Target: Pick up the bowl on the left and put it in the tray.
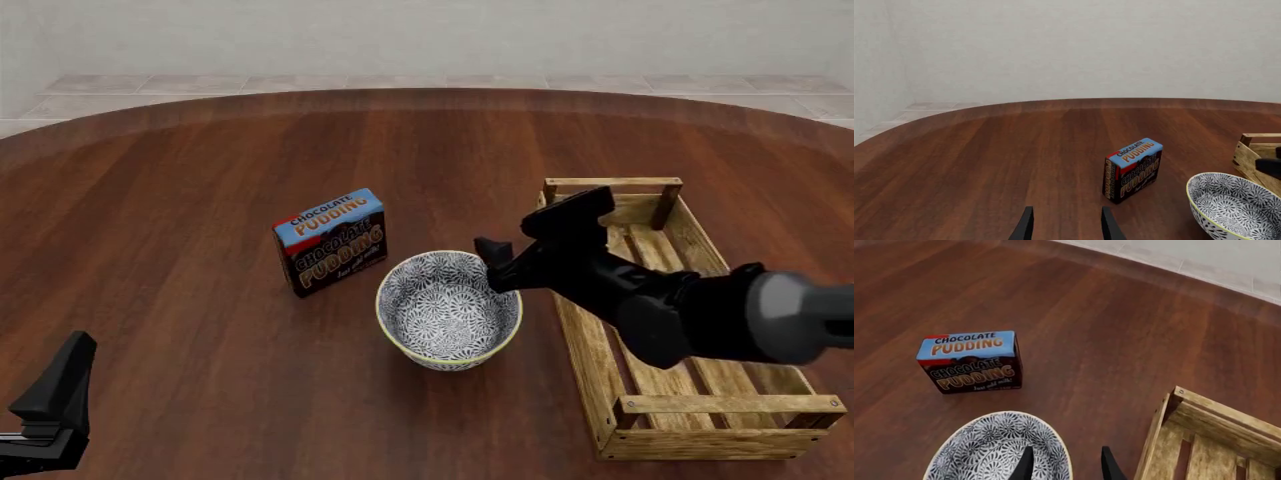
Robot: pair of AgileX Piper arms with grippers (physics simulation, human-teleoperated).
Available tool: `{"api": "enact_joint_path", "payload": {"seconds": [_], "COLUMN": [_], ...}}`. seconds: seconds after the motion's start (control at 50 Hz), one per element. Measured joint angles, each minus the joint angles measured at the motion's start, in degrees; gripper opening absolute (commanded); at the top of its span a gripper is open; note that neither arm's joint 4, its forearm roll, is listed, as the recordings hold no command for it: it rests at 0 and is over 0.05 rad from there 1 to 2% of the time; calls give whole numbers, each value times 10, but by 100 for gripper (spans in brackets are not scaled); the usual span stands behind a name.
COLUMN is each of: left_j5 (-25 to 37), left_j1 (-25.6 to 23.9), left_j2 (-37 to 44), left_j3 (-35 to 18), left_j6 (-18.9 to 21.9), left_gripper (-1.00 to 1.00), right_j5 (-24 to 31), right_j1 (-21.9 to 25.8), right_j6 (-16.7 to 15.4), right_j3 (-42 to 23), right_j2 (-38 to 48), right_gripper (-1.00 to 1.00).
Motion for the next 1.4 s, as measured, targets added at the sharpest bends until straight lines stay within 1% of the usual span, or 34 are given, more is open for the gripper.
{"api": "enact_joint_path", "payload": {"seconds": [0.6, 1.4], "left_j5": [0, 0], "left_j1": [0, 0], "left_j2": [0, 0], "left_j3": [0, 0], "left_j6": [0, 0], "left_gripper": [100, 100], "right_j5": [-19, -23], "right_j1": [-1, -2], "right_j6": [-5, -11], "right_j3": [-9, -32], "right_j2": [39, 76], "right_gripper": [100, 100]}}
